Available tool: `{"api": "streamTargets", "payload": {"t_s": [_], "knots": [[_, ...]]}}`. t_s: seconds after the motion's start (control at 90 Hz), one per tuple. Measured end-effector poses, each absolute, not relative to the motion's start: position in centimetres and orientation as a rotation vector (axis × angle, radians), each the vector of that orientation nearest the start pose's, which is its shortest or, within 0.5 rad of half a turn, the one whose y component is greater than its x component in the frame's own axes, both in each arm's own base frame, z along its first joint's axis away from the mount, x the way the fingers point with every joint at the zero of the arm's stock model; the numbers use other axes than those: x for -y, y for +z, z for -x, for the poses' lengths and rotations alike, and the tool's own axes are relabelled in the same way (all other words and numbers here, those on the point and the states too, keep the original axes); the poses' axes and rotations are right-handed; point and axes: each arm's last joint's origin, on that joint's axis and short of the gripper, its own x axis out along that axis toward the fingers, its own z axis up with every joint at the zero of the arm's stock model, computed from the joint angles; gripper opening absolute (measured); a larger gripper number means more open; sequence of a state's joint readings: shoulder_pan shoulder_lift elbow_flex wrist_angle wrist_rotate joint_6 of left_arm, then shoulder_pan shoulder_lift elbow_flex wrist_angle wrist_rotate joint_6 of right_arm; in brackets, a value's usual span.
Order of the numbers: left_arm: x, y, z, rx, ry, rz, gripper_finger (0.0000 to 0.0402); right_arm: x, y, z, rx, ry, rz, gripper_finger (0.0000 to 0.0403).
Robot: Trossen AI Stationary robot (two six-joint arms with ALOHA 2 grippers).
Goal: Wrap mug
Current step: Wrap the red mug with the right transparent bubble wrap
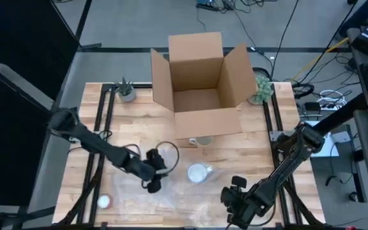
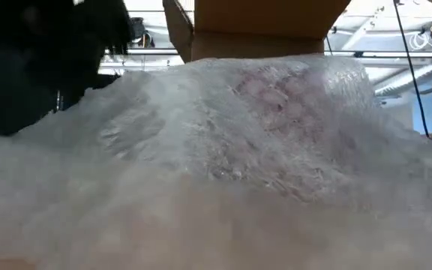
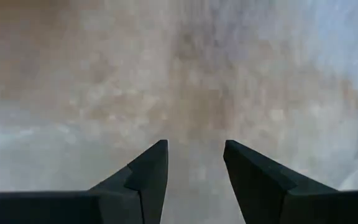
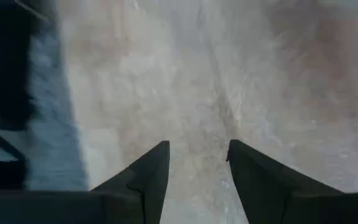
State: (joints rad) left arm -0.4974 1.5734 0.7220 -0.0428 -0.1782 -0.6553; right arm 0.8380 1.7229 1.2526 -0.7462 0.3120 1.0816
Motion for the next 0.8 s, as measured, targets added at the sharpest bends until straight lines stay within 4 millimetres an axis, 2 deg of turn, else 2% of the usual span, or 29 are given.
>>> {"api": "streamTargets", "payload": {"t_s": [0.156,0.3,0.411,0.511,0.644,0.8], "knots": [[15.0,14.0,-24.0,-1.038,-0.083,0.346,0.0151,-22.4,25.2,-22.6,-1.007,-0.137,-0.272,0.0153],[15.4,14.1,-22.4,-1.123,-0.059,0.328,0.0151,-20.6,26.6,-22.8,-0.922,-0.156,-0.095,0.0153],[15.9,14.0,-21.8,-1.171,-0.091,0.32,0.0151,-19.1,26.5,-23.4,-0.943,-0.164,0.098,0.0153],[16.4,14.0,-21.5,-1.181,-0.123,0.316,0.0151,-17.1,26.2,-24.3,-0.971,-0.249,0.2,0.0153],[16.5,14.1,-21.5,-1.168,-0.125,0.315,0.0151,-14.5,25.6,-26.0,-1.004,-0.315,0.136,0.0153],[16.4,14.1,-21.6,-1.153,-0.117,0.302,0.0151,-13.7,24.4,-27.4,-1.029,-0.143,0.077,0.0153]]}}
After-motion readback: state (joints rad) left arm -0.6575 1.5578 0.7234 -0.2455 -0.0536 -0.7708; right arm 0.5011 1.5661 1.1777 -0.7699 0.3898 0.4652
